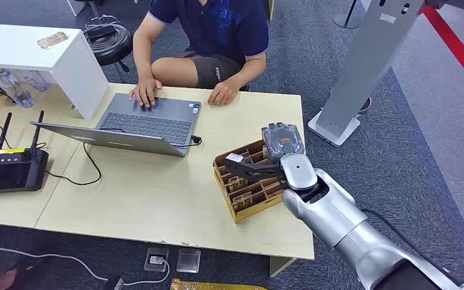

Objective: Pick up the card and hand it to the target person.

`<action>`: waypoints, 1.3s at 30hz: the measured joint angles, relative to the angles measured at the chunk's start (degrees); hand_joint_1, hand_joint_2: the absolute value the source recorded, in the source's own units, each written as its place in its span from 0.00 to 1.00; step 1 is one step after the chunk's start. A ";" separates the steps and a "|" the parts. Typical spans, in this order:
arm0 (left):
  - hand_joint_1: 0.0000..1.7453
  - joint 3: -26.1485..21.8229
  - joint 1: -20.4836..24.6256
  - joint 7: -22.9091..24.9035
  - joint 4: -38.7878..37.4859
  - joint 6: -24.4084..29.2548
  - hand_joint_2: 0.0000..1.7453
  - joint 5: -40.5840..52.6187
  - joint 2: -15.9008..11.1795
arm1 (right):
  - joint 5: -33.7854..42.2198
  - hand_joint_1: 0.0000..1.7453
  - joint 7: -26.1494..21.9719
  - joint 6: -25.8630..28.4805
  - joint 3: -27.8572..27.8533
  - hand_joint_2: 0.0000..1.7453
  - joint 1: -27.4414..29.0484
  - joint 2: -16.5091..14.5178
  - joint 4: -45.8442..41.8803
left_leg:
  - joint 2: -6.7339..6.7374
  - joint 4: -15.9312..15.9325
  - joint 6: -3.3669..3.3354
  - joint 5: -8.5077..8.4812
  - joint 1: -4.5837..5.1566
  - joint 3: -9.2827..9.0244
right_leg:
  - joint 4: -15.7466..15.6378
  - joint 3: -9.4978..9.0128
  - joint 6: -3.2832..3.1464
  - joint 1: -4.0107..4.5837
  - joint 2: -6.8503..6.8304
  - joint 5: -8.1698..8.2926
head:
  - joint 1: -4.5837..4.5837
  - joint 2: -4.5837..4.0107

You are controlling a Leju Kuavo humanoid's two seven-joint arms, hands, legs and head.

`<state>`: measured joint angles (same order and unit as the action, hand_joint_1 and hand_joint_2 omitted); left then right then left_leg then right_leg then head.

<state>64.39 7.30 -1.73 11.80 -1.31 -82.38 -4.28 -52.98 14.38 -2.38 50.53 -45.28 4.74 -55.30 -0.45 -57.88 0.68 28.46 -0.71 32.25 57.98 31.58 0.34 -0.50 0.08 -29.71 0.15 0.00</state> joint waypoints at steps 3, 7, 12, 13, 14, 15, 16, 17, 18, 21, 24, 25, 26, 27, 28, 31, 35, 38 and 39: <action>0.00 0.00 -0.02 0.00 0.00 0.00 0.00 -0.02 0.00 | 0.00 0.45 0.00 0.00 -0.01 1.00 0.03 0.00 0.14 | 0.00 0.00 0.00 0.00 0.00 0.00 | 0.00 0.00 0.00 0.00 0.00 0.00 | -0.01 0.00; 0.00 0.00 -0.06 0.00 0.00 0.00 0.00 -0.08 0.00 | 0.00 0.42 0.02 0.00 -0.02 1.00 0.10 0.00 0.44 | 0.00 0.00 0.00 0.00 0.00 0.00 | 0.00 0.00 0.00 0.00 0.00 0.00 | 0.01 0.00; 0.00 0.00 -0.15 0.00 0.00 0.00 0.00 -0.27 0.00 | 0.00 0.45 0.02 0.00 -0.02 1.00 0.21 -0.01 0.75 | 0.00 0.00 0.00 0.00 0.00 0.00 | 0.00 0.00 0.00 0.00 0.00 0.00 | -0.02 0.00; 0.00 0.00 -0.17 0.00 0.00 0.01 0.00 -0.31 0.00 | 0.00 0.45 0.02 0.00 -0.02 1.00 0.24 -0.01 0.81 | 0.00 0.00 0.00 0.00 0.00 0.00 | 0.00 0.00 0.00 0.00 0.00 0.00 | -0.02 0.00; 0.00 0.00 -0.19 0.00 0.00 0.01 0.00 -0.35 0.00 | 0.00 0.46 0.02 0.00 -0.02 1.00 0.27 -0.02 0.88 | 0.00 0.00 0.00 0.00 0.00 0.00 | 0.00 0.00 0.00 0.00 0.00 0.00 | -0.03 0.00; 0.00 0.00 -0.21 0.00 0.00 0.02 0.00 -0.39 0.00 | 0.00 0.46 0.02 0.00 -0.02 1.00 0.29 -0.02 0.97 | 0.00 0.00 0.00 0.00 0.00 0.00 | 0.00 0.00 0.00 0.00 0.00 0.00 | -0.03 0.00; 0.00 0.00 -0.23 -0.01 0.00 0.04 0.00 -0.41 0.00 | 0.00 0.47 0.02 0.00 -0.01 1.00 0.30 -0.02 1.05 | 0.00 0.00 0.00 0.00 0.00 0.00 | 0.00 0.00 0.00 0.00 0.00 0.00 | -0.02 0.00; 0.00 0.00 -0.24 -0.01 0.00 0.05 0.00 -0.42 0.00 | 0.00 0.48 0.01 0.00 -0.01 1.00 0.31 -0.02 1.12 | 0.00 0.00 0.00 0.00 0.00 0.00 | 0.00 0.00 0.00 0.00 0.00 0.00 | -0.02 0.00; 0.00 0.00 -0.25 -0.01 0.00 0.07 0.00 -0.42 0.00 | -0.01 0.49 0.01 0.00 -0.01 1.00 0.31 -0.02 1.18 | 0.00 0.00 0.00 0.00 0.00 0.00 | 0.00 0.00 0.00 0.00 0.00 0.00 | -0.02 0.00; 0.00 0.00 -0.26 -0.01 0.00 0.09 0.00 -0.42 0.00 | -0.04 0.50 -0.01 0.02 -0.02 1.00 0.29 -0.04 1.33 | 0.00 0.00 0.00 0.00 0.00 0.00 | 0.00 0.00 0.00 0.00 0.00 0.00 | -0.01 0.00; 0.00 0.00 -0.26 -0.02 0.00 0.07 0.00 -0.42 0.00 | -0.12 0.51 -0.02 0.08 -0.01 1.00 0.24 -0.07 1.51 | 0.00 0.00 0.00 0.00 0.00 -0.01 | 0.00 -0.01 0.00 0.00 0.00 0.00 | 0.01 0.00; 0.00 0.00 -0.26 -0.02 0.00 0.05 0.00 -0.41 0.00 | -0.14 0.51 -0.02 0.10 0.00 1.00 0.24 -0.08 1.58 | 0.00 0.00 0.00 0.00 0.00 -0.02 | 0.00 -0.01 0.00 0.00 0.00 0.00 | 0.01 0.00; 0.00 0.00 -0.25 -0.02 0.00 0.04 0.00 -0.40 0.00 | -0.15 0.51 -0.02 0.11 0.00 1.00 0.25 -0.08 1.67 | 0.00 0.00 0.00 0.00 0.00 -0.02 | 0.00 -0.01 0.00 0.00 0.00 0.00 | -0.01 0.00; 0.00 0.00 -0.25 -0.02 0.00 0.03 0.00 -0.40 0.00 | -0.15 0.50 -0.02 0.12 0.00 1.00 0.28 -0.08 1.75 | 0.00 0.00 0.00 0.00 0.00 -0.02 | 0.00 -0.01 0.00 0.00 0.00 0.00 | -0.02 0.00; 0.00 0.00 -0.25 -0.02 0.00 0.02 0.00 -0.39 0.00 | -0.15 0.51 -0.02 0.11 -0.01 1.00 0.31 -0.07 1.84 | 0.01 0.00 0.00 0.00 0.00 -0.02 | 0.00 -0.01 0.00 0.00 0.00 0.00 | -0.03 0.00; 0.00 0.00 -0.23 -0.02 0.00 0.03 0.00 -0.34 0.00 | -0.14 0.52 -0.02 0.12 -0.02 1.00 0.33 -0.03 2.03 | 0.02 0.00 0.00 0.00 0.00 -0.02 | 0.00 0.00 0.00 0.00 0.01 0.00 | -0.04 0.00; 0.00 0.00 -0.23 -0.01 0.00 0.08 0.00 -0.19 0.00 | -0.05 0.53 -0.01 0.11 -0.03 1.00 0.35 0.04 2.10 | 0.02 0.00 0.00 0.00 0.00 -0.02 | 0.00 0.00 0.00 0.00 0.01 0.00 | -0.01 0.00; 0.00 0.00 -0.22 0.02 0.00 0.10 0.00 -0.10 0.00 | 0.04 0.53 0.04 0.11 -0.06 1.00 0.39 0.14 2.10 | 0.02 0.00 0.00 0.00 0.00 -0.02 | -0.01 0.01 0.00 0.00 0.01 0.00 | 0.02 0.00; 0.00 0.00 -0.21 0.03 0.00 0.10 0.00 -0.08 0.00 | 0.05 0.54 0.05 0.11 -0.07 1.00 0.41 0.18 2.10 | 0.02 0.00 0.00 0.00 0.00 -0.02 | -0.01 0.01 0.00 0.00 0.01 0.00 | 0.01 0.00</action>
<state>64.39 7.08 -1.69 11.80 -1.21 -82.46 -4.28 -52.93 14.44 -2.27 50.47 -44.87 4.92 -53.20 -0.44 -57.88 0.68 28.46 -0.71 32.23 57.98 31.58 0.34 -0.50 0.09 -29.71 0.16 0.00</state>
